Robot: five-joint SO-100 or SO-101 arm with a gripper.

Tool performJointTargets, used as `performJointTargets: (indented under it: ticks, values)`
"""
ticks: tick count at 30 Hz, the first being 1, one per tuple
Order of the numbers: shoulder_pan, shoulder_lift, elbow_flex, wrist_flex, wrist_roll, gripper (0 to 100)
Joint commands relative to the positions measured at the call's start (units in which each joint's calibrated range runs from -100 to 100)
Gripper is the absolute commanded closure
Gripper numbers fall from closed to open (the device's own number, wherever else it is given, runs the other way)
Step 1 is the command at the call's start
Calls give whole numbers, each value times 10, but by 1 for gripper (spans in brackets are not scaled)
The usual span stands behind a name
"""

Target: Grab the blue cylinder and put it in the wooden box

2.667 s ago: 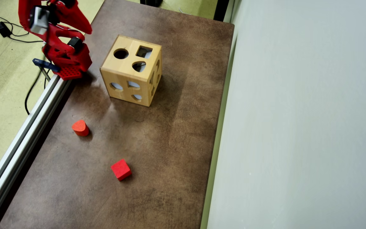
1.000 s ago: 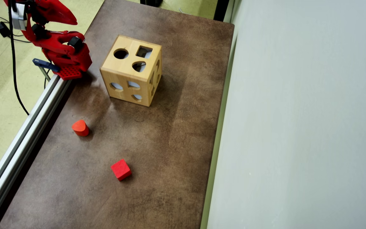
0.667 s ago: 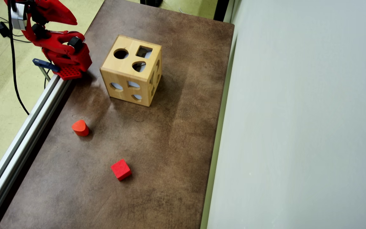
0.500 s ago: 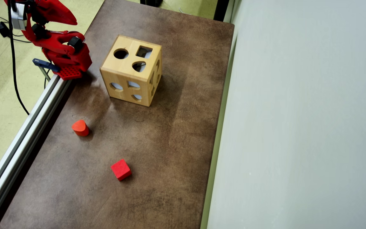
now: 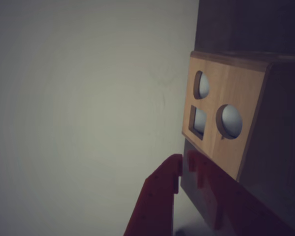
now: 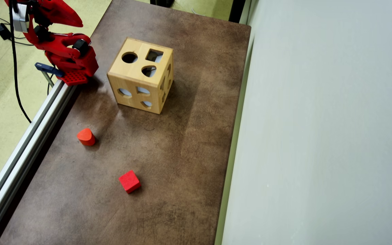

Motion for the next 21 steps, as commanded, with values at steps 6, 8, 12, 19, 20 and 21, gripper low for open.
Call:
performJointTargets:
  ticks: [6, 8, 12, 19, 20, 21]
  values:
    - [-8, 3, -2, 4, 0, 97]
    - [-34, 3, -2, 4, 0, 97]
    - [-63, 3, -2, 4, 0, 97]
    - [-62, 3, -2, 4, 0, 97]
    - [-62, 3, -2, 4, 0, 97]
    - [-63, 3, -2, 4, 0, 97]
